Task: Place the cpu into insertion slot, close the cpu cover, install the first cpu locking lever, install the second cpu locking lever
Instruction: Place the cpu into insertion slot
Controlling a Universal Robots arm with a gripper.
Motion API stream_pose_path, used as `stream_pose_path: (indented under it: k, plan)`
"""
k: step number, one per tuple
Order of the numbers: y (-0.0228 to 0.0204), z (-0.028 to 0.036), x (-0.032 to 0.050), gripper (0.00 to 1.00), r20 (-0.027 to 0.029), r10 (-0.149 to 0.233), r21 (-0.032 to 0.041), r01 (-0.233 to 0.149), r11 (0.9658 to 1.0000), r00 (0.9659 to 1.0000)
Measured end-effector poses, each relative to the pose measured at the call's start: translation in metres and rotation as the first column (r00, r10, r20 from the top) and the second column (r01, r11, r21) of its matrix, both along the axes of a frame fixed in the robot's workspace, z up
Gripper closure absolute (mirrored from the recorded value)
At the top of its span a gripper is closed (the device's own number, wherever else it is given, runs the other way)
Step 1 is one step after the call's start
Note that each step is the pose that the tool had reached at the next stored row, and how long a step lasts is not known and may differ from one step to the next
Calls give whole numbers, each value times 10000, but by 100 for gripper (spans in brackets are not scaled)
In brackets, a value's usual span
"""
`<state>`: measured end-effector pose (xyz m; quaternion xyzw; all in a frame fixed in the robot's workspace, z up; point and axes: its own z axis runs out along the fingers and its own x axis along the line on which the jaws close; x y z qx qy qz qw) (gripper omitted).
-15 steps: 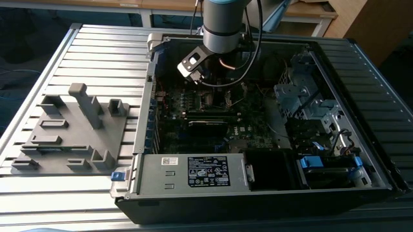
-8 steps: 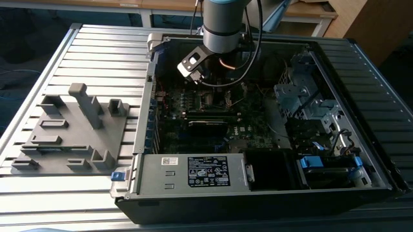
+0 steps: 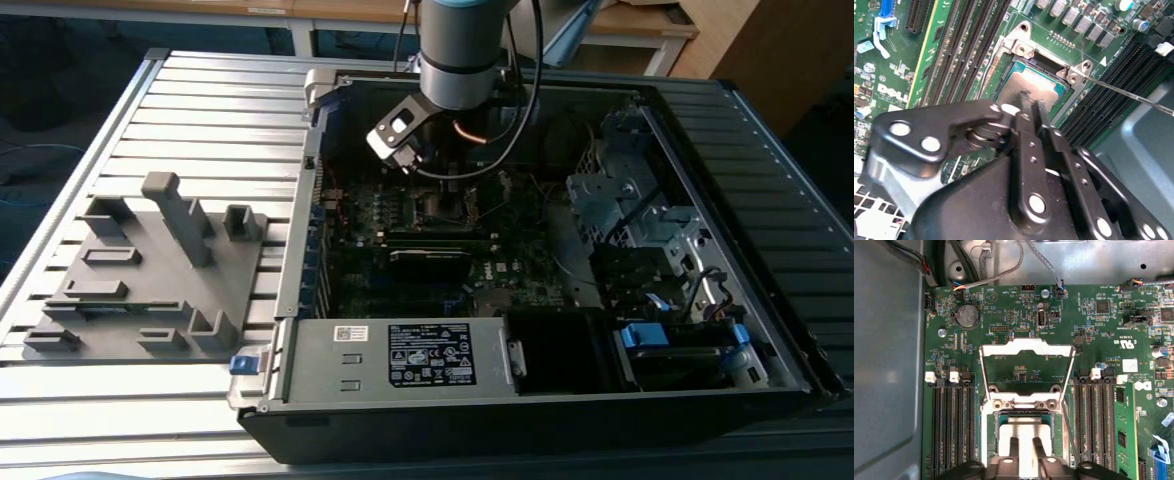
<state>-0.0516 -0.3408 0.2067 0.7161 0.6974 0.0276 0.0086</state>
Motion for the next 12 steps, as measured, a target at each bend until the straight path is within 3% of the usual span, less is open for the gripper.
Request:
stream_pose_path:
  k: [1,3,12]
  plan:
    - [0,0,0,76,0,0,0,0,10000,10000]
    - [0,1,0,88,0,0,0,0,10000,10000]
    - [0,5,0,89,1,0,0,0,10000,10000]
